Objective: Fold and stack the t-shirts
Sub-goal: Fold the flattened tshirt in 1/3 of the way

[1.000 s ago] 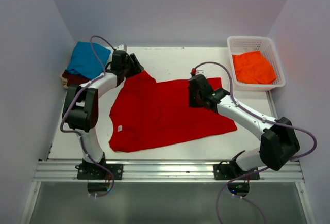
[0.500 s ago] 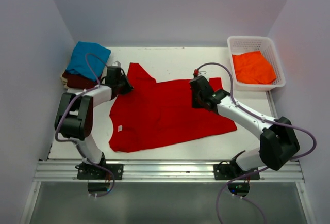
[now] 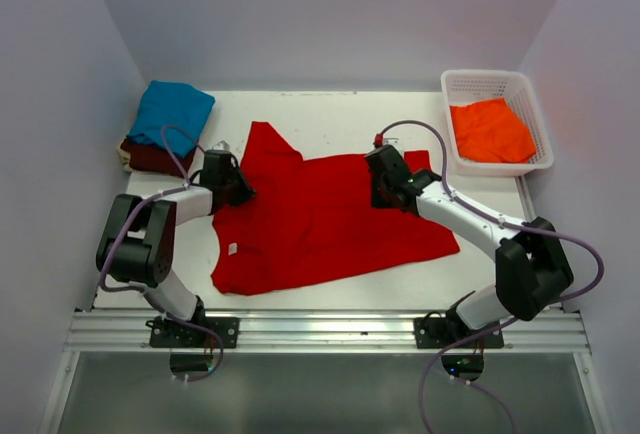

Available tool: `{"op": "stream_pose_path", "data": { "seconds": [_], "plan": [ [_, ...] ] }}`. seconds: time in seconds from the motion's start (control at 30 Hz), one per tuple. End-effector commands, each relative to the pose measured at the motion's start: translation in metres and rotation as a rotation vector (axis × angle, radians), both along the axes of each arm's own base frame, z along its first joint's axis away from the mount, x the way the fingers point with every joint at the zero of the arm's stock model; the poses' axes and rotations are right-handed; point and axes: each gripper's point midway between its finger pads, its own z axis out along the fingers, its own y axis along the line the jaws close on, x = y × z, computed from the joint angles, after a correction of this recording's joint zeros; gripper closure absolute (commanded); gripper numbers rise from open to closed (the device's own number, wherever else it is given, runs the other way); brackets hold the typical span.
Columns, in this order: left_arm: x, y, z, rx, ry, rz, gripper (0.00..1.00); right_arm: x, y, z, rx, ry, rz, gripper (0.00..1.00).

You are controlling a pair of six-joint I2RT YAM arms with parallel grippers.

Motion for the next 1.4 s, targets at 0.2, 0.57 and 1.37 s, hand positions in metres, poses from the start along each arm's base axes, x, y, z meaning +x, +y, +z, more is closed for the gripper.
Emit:
{"op": "stream_pose_path", "data": {
  "seconds": [0.2,0.57,1.37],
  "plan": [
    [0.018,0.023,-0.026,0.049,0.060,0.093,1.00,0.019,0.002,0.025,0.030,-0.080,-0.020,1.00],
    [0.076,0.052,-0.029,0.084,0.130,0.134,1.00,0.027,-0.006,0.030,0.023,-0.087,-0.036,1.00],
    [0.249,0.034,0.087,0.143,-0.263,-0.058,0.47,0.020,0.003,0.020,0.069,-0.021,0.008,1.00]
  ]
}}
